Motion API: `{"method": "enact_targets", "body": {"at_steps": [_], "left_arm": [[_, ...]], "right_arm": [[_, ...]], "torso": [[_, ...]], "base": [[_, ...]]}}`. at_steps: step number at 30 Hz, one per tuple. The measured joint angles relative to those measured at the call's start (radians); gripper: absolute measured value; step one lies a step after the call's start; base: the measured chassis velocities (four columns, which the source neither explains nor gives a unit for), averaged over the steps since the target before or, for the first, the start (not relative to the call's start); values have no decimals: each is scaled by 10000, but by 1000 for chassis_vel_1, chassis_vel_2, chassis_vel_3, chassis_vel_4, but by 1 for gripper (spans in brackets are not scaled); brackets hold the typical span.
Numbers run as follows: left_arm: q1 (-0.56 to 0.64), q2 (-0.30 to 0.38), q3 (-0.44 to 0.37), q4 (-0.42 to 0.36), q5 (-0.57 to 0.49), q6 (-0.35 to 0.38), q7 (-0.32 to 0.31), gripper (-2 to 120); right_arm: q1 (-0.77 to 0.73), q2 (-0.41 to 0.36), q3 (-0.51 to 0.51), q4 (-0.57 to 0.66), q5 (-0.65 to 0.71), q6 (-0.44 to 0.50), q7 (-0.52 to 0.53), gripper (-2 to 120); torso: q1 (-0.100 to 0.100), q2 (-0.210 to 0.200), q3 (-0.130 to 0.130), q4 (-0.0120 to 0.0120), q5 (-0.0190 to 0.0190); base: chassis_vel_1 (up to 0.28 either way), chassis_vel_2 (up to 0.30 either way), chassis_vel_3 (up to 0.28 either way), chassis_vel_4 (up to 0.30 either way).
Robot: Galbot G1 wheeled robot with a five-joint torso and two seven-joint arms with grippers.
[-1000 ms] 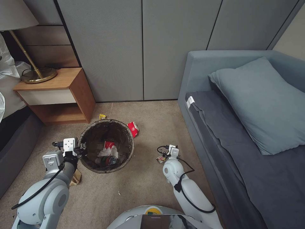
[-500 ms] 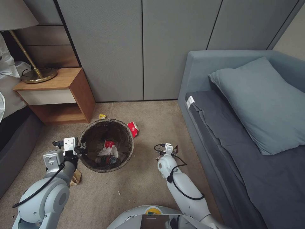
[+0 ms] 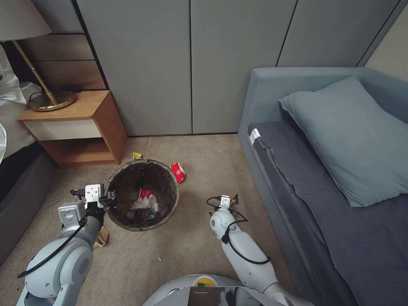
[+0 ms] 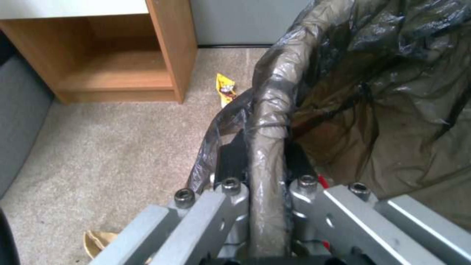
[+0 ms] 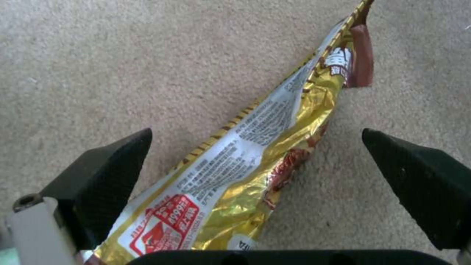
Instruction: Pick up the trash bin, then pick up the garbage from the floor and place it into the trash bin.
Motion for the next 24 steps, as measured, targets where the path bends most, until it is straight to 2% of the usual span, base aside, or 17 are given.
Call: {"method": "enact_targets", "body": {"at_steps": [22,24], "left_arm": [[12,77,-3,-52,-6,0,-4,3],[32,82,-11,-67,-9,0,-4,3]], "right_arm": [[304,166,-41,-1130,26,547,-226,100],[325,188,-54,-1204,38,641,-313,96]], "torso": [[0,0,0,1,0],[0,0,0,0,-1]], "base": [[0,0,0,0],[0,0,0,0]]}}
